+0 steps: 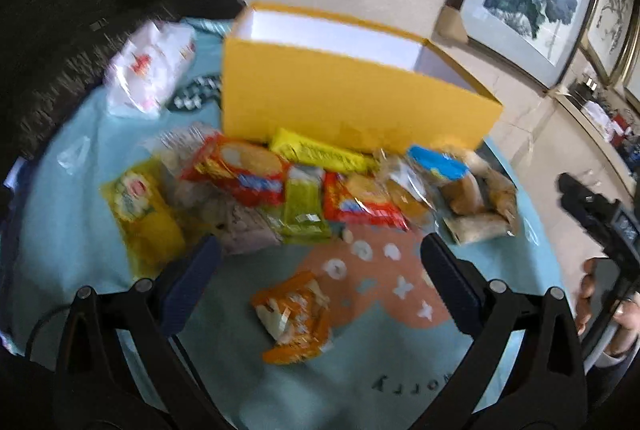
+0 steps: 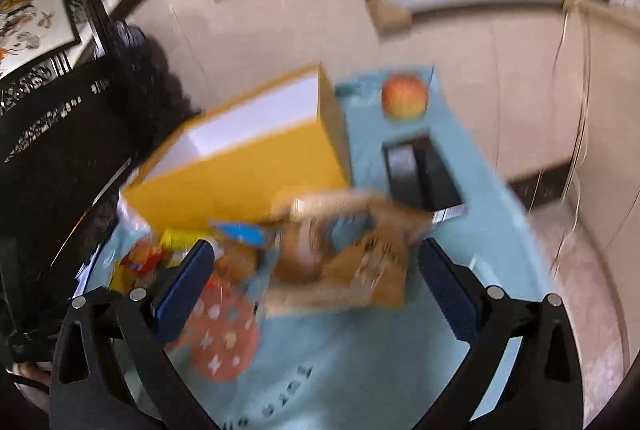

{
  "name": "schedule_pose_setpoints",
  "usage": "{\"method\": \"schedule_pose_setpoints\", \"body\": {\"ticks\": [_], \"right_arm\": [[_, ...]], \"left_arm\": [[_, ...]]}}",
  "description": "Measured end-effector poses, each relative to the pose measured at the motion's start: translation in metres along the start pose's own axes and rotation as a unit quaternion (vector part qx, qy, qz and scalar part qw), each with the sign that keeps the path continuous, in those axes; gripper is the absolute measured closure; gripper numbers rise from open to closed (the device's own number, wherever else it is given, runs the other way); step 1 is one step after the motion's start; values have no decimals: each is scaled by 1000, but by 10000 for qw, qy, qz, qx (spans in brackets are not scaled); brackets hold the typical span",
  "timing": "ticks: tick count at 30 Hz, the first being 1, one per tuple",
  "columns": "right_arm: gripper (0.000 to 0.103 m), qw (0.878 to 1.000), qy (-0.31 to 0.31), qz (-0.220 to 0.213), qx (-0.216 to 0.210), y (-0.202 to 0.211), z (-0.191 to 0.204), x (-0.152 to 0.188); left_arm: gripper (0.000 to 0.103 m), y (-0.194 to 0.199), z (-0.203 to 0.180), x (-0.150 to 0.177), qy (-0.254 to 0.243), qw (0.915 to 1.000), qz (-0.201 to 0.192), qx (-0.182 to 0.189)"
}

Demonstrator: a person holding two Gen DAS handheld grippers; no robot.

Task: Organize snacks
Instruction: 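Move both open grippers back over the snack pile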

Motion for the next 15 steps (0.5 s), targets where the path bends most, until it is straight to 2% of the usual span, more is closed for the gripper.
{"method": "schedule_pose_setpoints", "body": {"ticks": [3, 7, 15], "right_arm": [[1, 9989, 364, 236, 202, -8, 4, 9], [1, 9967, 645, 387, 309, -13, 8, 18], [1, 9964, 704, 399, 250, -13, 8, 23]], "left_arm": [[2, -8, -3, 9, -254, 9994, 179, -163], [2, -21, -8, 25, -411, 9978, 522, -81], [2, -28, -18, 38, -618, 9963, 596, -32]]}}
Point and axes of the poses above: each gripper's, at about its wrist camera, not at the fingertips, and y roughly against the way its jaws point, z to its left, x to its underside, the point moved 6 cm from there along -y, roughly the way its jaws point, and after that the axes turned 15 degrees about -x, right-handed, at the moved point
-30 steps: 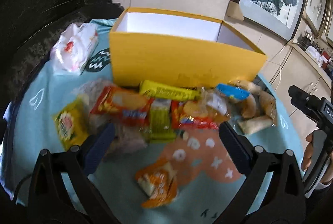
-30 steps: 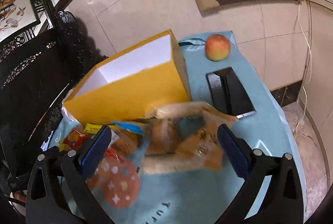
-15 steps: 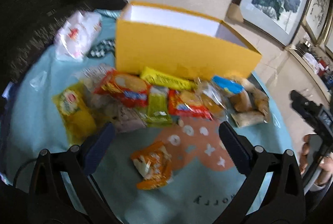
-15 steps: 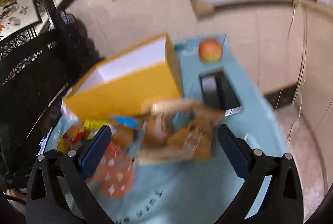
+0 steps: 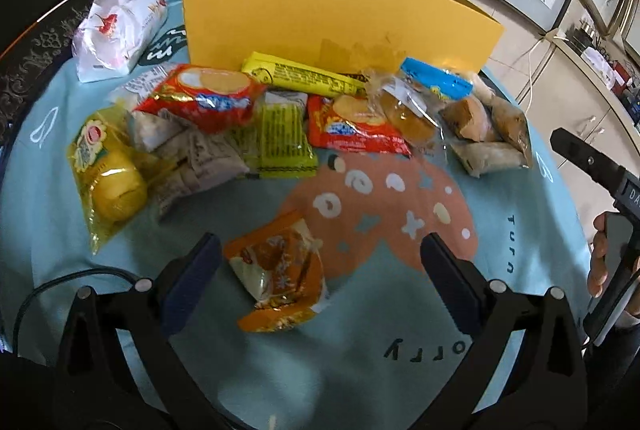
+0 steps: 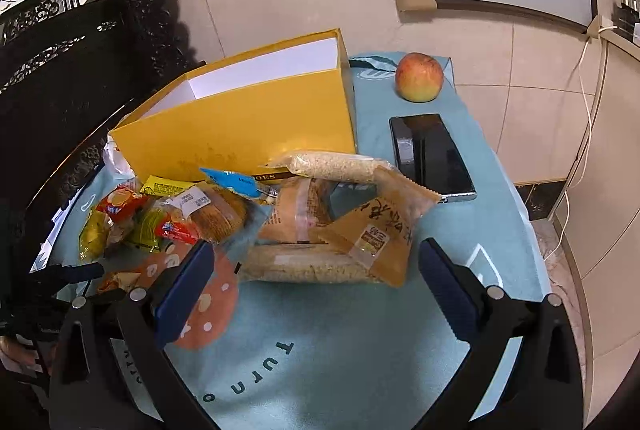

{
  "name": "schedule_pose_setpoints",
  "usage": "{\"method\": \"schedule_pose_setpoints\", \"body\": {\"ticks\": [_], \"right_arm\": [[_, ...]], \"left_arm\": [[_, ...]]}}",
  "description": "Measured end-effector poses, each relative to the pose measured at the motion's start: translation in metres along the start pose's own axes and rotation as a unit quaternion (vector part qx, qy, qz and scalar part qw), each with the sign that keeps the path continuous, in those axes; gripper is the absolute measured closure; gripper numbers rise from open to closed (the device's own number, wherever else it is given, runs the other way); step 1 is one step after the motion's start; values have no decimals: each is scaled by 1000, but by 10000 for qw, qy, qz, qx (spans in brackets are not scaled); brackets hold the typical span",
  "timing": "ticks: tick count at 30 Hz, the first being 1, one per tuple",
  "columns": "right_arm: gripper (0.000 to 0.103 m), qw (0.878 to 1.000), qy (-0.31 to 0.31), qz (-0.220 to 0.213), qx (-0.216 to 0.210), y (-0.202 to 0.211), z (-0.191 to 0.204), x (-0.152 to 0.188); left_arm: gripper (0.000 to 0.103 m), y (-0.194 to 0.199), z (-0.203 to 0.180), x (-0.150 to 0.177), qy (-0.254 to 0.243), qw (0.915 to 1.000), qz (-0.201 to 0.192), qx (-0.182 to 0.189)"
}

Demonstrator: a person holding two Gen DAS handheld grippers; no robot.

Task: Organize snacks
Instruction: 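Move both open grippers back over the snack pile, then grasp the orange snack bag with left gripper while right gripper grasps brown pastry bag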

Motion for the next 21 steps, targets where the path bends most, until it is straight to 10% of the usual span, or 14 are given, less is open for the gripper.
{"method": "schedule_pose_setpoints", "body": {"ticks": [7, 15, 21], "right_arm": [[1, 9996, 100, 96, -238, -3, 9, 5], [1, 9990, 271, 125, -335, -2, 16, 7], [1, 9990, 330, 164, -265, 1, 14, 9]], "left_arm": [[5, -12, 2, 4, -33, 10000, -8, -79], [60, -19, 14, 2, 67, 10000, 5, -59], [67, -10, 11, 5, 9, 10000, -39, 73]]}}
Point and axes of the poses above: each gripper's, at about its wrist camera, not at the fingertips, and y roughly against the way its jaws point, z to its left, x to its underside, the point moved 6 cm from there along -y, roughly the way its jaws point, and after that the axes turned 15 degrees about -x, right-handed, at the moved point
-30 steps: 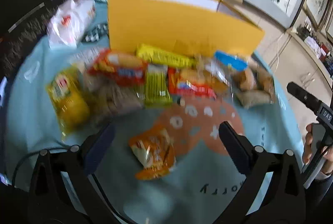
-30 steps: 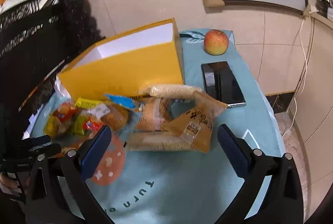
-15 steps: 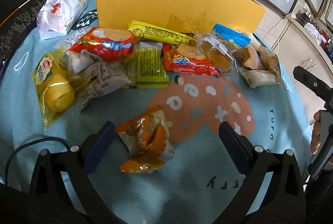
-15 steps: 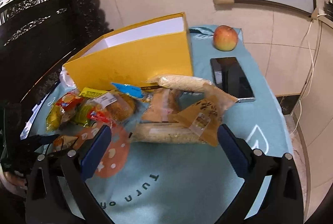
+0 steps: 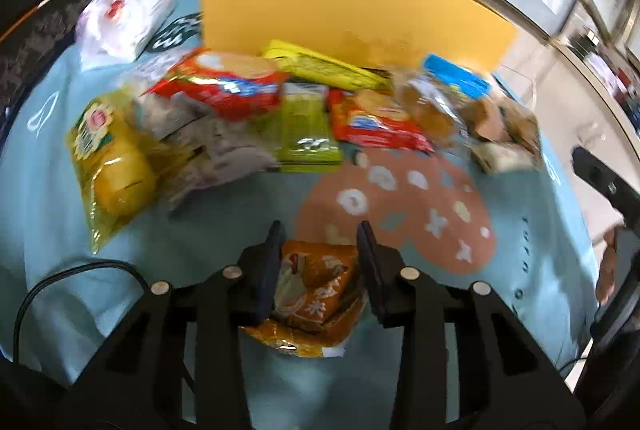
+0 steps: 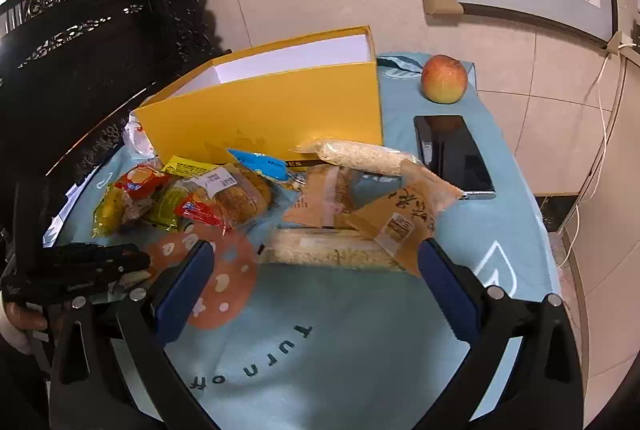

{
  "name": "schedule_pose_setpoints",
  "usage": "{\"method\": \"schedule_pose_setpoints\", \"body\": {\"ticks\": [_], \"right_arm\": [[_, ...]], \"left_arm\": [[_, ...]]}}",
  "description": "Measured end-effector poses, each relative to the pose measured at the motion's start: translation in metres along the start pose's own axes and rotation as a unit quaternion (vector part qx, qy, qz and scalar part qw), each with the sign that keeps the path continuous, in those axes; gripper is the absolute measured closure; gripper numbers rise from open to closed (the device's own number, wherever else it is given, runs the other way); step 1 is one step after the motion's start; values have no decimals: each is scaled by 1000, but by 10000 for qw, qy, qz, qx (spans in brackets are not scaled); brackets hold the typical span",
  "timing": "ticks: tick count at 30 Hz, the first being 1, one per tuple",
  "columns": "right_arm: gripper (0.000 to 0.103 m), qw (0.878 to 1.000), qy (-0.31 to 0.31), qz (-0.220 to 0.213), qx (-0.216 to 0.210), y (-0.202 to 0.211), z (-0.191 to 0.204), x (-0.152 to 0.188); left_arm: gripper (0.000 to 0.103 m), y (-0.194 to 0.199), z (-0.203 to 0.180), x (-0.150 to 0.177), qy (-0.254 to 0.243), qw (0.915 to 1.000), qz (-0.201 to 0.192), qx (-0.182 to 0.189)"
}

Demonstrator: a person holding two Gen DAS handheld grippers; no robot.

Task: Organize snacks
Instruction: 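Grasp the orange snack bag with left gripper while right gripper grasps brown pastry bag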

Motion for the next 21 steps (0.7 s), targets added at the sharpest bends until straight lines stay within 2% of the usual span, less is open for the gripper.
{"method": "schedule_pose_setpoints", "body": {"ticks": [4, 8, 11, 16, 17, 18, 19, 20, 21], "right_arm": [[1, 10000, -16, -3, 41, 3, -3, 1], [1, 10000, -26, 17, 37, 3, -4, 2], [1, 10000, -30, 30, 57, 2, -5, 2], [1, 9995, -164, 58, 251, 2, -17, 3], [1, 9994, -187, 70, 275, 2, -19, 3], [1, 9994, -214, 77, 276, 2, -21, 4], [1, 9994, -223, 82, 265, 2, -21, 4], [1, 9994, -222, 100, 265, 1, -22, 5], [1, 9993, -217, 118, 268, 0, -22, 6]], "left_arm": [[68, 8, -10, 4, -226, 9997, -99, 56], [69, 11, -10, 3, -221, 9996, -137, 76], [81, 14, -9, 1, -195, 9996, -154, 113], [82, 10, -11, -1, -227, 9997, -110, 68], [79, 9, -12, 1, -235, 9997, -75, 44], [63, 8, -12, 2, -232, 9997, -32, 48], [37, 9, -11, 4, -223, 9997, -17, 15], [32, 12, -10, 4, -220, 9997, -83, -40], [32, 16, -11, 5, -268, 9995, -172, -75]]}}
Point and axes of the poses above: each gripper's, at about its wrist camera, not at the fingertips, and y roughly against the way its jaws point, z to its left, x to its underside, the point moved 6 cm from there along -y, roughly the way its jaws point, and after that the axes turned 15 degrees about -x, right-handed, at the moved point
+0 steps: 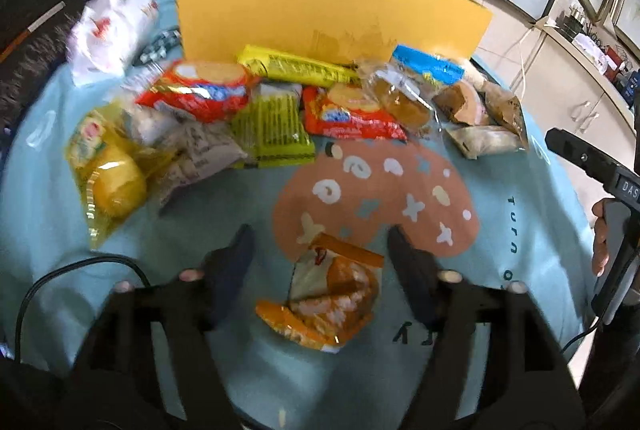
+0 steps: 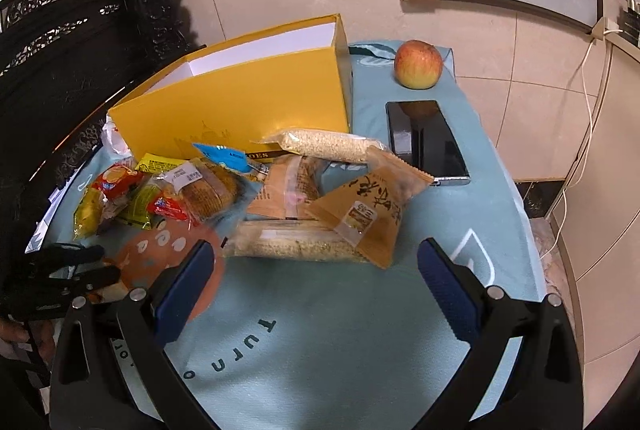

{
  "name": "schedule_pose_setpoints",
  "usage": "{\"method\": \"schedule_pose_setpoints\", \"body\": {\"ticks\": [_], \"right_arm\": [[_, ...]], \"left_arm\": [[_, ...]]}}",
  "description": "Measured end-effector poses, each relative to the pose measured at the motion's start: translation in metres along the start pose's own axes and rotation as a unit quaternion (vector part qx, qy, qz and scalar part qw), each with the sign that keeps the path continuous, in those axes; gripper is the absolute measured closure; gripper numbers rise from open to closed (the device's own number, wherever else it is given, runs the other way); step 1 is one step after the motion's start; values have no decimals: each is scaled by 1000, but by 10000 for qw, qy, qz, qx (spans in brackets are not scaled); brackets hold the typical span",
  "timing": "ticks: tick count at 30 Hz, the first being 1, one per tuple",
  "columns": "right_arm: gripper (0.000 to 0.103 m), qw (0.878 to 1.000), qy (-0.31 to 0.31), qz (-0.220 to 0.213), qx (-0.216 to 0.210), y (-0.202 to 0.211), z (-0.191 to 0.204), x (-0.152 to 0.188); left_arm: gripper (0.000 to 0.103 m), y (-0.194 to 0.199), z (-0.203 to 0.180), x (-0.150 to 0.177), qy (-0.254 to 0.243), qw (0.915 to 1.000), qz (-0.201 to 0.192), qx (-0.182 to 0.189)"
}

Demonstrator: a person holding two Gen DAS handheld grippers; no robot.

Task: Organize snacks
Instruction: 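Grasp the orange snack bag with left gripper while right gripper grasps brown pastry bag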

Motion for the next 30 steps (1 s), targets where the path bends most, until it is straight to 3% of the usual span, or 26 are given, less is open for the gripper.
{"method": "schedule_pose_setpoints", "body": {"ticks": [4, 9, 12, 15, 22, 30], "right_arm": [[1, 10000, 23, 51, -40, -4, 2, 1], [1, 9999, 85, 73, -76, -5, 7, 2], [1, 9999, 100, 55, -52, -3, 6, 1], [1, 10000, 73, 45, 14, -2, 2, 1], [1, 9978, 161, 202, 608, -3, -22, -2], [1, 9938, -437, 76, 1019, -20, -54, -35]], "left_arm": [[28, 6, -3, 5, -216, 9997, -61, 22], [28, -10, -6, 15, -251, 9995, 180, -22], [40, -7, -9, 18, -414, 9990, 28, -192], [57, -5, -5, 16, -245, 9997, 66, -70], [57, 4, -2, 1, -49, 9999, -147, 4], [57, -4, -13, -1, -122, 9998, -79, 148]]}}
Point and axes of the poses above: each gripper's, at about its wrist camera, not at the fingertips, and y roughly against the way its jaws point, z to its left, x to its underside, the point moved 6 cm from there along -y, roughly the way its jaws point, and after that the axes turned 15 degrees about -x, right-handed, at the moved point
